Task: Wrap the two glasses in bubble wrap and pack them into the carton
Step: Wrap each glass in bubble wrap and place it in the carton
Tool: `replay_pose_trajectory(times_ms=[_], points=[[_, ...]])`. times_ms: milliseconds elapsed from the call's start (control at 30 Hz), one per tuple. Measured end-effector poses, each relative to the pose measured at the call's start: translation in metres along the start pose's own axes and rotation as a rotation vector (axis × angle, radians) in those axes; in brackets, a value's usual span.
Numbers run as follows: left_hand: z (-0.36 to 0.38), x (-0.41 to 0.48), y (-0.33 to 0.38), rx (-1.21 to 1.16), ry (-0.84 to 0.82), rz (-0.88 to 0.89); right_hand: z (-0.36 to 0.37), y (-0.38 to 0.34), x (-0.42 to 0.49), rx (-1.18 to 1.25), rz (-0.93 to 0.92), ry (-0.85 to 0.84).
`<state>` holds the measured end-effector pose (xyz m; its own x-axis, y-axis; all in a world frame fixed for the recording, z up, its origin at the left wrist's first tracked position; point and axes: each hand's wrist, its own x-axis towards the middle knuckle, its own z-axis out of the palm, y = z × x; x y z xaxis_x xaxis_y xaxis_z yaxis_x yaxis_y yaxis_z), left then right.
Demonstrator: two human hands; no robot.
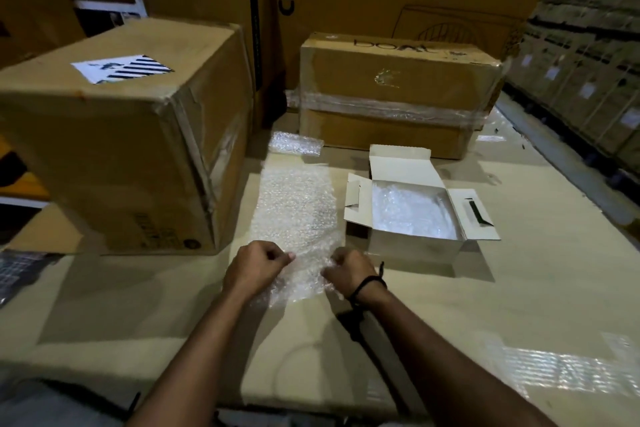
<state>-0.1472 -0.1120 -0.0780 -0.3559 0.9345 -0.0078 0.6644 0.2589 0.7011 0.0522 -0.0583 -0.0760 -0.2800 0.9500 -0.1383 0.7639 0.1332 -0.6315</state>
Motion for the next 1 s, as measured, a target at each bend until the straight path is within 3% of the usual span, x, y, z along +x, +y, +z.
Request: replay_pose_trajectory(times_ms=[100, 167, 333, 467, 600, 700, 833, 1000], points=[[-0.005, 0.008, -0.013, -0.054, 0.081, 0.021, -0.018, 0.008, -0.01, 0.516, -0.04, -0.071], [-0.003, 0.013, -0.016, 0.01, 0.146, 0.041, -0.034, 0.017, -0.019, 0.698, -0.06, -0.11], [0.01, 0.028, -0.005, 0.316, 0.136, 0.105, -0.078, 0.041, -0.039, 0.798, 0.084, -0.239], [0.024, 0.036, 0.011, 0.557, 0.019, 0.214, -0.086, 0.065, -0.051, 0.738, 0.266, -0.133], [0.036, 0.028, 0.016, 0.572, 0.08, 0.239, -0.083, 0.083, -0.057, 0.843, 0.403, 0.092], [0.048, 0.013, 0.024, 0.521, 0.149, 0.263, -0.077, 0.092, -0.062, 0.952, 0.464, 0.093], [0.063, -0.02, 0.043, 0.412, 0.161, 0.296, -0.079, 0.084, -0.071, 0.728, 0.435, 0.143], [0.079, -0.067, 0.083, 0.393, 0.105, 0.26, -0.142, 0.12, -0.062, 0.731, 0.405, 0.26]])
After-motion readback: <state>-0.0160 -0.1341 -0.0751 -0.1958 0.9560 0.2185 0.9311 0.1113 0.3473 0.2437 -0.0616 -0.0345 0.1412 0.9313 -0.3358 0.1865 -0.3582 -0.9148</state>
